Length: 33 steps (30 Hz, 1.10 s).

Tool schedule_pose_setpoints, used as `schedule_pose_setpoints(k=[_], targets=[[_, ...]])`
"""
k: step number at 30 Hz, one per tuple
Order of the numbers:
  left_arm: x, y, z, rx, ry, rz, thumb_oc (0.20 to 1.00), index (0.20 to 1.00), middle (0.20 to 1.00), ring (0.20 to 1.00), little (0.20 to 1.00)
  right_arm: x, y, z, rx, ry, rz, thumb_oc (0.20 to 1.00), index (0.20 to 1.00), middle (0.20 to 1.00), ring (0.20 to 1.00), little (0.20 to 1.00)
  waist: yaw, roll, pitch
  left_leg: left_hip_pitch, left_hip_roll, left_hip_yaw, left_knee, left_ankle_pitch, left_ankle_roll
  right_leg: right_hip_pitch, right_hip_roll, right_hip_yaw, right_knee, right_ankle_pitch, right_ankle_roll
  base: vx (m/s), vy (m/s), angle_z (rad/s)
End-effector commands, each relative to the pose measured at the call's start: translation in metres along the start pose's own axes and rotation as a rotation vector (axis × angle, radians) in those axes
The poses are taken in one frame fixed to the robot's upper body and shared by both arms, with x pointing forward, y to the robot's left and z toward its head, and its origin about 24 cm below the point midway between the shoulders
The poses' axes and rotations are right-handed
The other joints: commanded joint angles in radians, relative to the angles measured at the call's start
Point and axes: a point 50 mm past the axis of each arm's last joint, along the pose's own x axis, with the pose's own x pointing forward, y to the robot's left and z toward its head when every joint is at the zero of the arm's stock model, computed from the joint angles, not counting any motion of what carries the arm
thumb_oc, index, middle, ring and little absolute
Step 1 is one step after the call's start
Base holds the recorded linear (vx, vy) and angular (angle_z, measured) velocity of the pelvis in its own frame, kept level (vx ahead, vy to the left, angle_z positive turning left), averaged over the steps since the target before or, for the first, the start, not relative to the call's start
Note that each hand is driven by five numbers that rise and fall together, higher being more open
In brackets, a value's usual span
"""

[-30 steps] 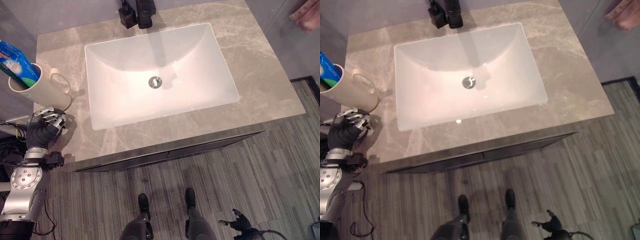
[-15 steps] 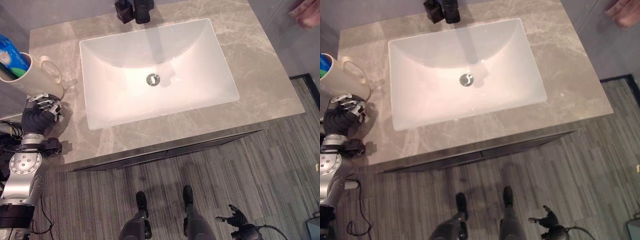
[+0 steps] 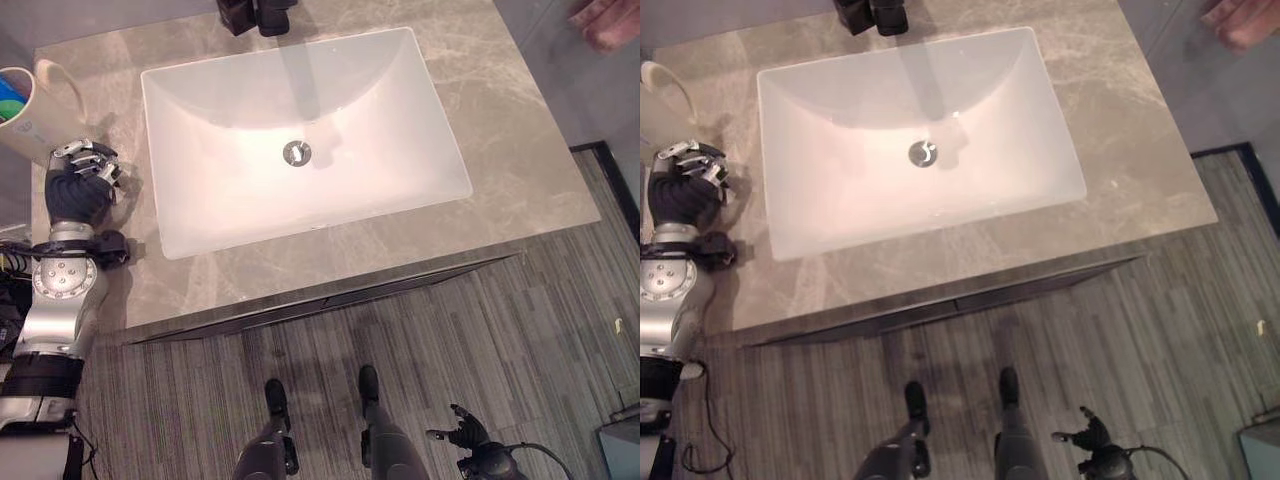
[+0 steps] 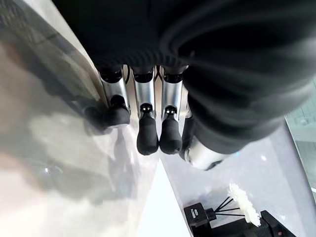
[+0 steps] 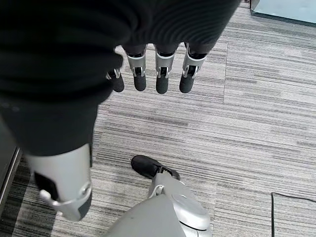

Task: Put brush and paste in cup on sink, flatten towel.

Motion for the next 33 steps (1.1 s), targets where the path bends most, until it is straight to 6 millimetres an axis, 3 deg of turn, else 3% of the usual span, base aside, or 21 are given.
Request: schedule_pose_setpoints(k=[1, 5, 10, 16, 22, 33], targets=[[0.006, 0.005, 0.005, 0.035, -0.019, 0.014, 0.200, 0.200, 0.200, 0.200, 0.200, 0.004, -0.012, 0.008, 0.001, -0.019, -0.037, 1.000, 1.000, 1.000, 1.000, 1.000, -0.018, 0.012, 0.002, -0.040, 0.011, -0.076, 0.009, 0.054, -0.011, 0.067, -0.051, -0.012, 0.017, -0.025, 0.031, 0.00, 0.000, 0.00], [-0.007, 0.004, 0.010, 0.049, -0.051, -0.042, 0.200, 0.200, 0.200, 0.200, 0.200, 0.003, -0.012, 0.003, 0.009, 0.001, -0.041, 1.000, 1.000, 1.000, 1.000, 1.000, -0.009, 0.016, -0.003, -0.031, 0.014, -0.079, 0.010, 0.052, -0.012, 0.075, -0.051, -0.015, 0.017, -0.029, 0.029, 0.00, 0.000, 0.00], [-0.041, 0.031, -0.004, 0.105, 0.014, -0.055, 0.200, 0.200, 0.200, 0.200, 0.200, -0.002, -0.013, -0.016, 0.005, 0.067, -0.039, 1.000, 1.000, 1.000, 1.000, 1.000, 0.016, 0.022, -0.028, -0.006, 0.010, -0.083, 0.008, 0.042, -0.010, 0.104, -0.051, -0.021, 0.011, -0.037, 0.028, 0.04, -0.002, -0.04], [-0.047, 0.042, -0.009, 0.169, 0.043, -0.034, 0.200, 0.200, 0.200, 0.200, 0.200, -0.003, -0.015, -0.021, -0.007, 0.087, -0.038, 1.000, 1.000, 1.000, 1.000, 1.000, 0.024, 0.021, -0.042, -0.003, 0.006, -0.094, 0.006, 0.042, -0.010, 0.120, -0.052, -0.039, 0.011, -0.041, 0.029, 0.00, -0.010, 0.03], [-0.037, 0.037, -0.007, 0.164, 0.035, -0.031, 0.200, 0.200, 0.200, 0.200, 0.200, -0.002, -0.016, -0.023, -0.010, 0.111, -0.034, 1.000, 1.000, 1.000, 1.000, 1.000, 0.035, 0.013, -0.048, -0.014, -0.005, -0.124, 0.004, 0.045, -0.007, 0.136, -0.059, -0.073, 0.010, -0.039, 0.032, 0.00, -0.007, 0.08], [0.014, 0.012, 0.023, 0.136, -0.073, 0.030, 0.200, 0.200, 0.200, 0.200, 0.200, 0.006, -0.012, 0.006, -0.018, 0.028, -0.019, 1.000, 1.000, 1.000, 1.000, 1.000, 0.035, -0.010, -0.011, -0.082, -0.025, -0.144, 0.016, 0.054, 0.003, 0.107, -0.076, -0.086, 0.006, -0.010, 0.042, -0.03, 0.019, 0.12]])
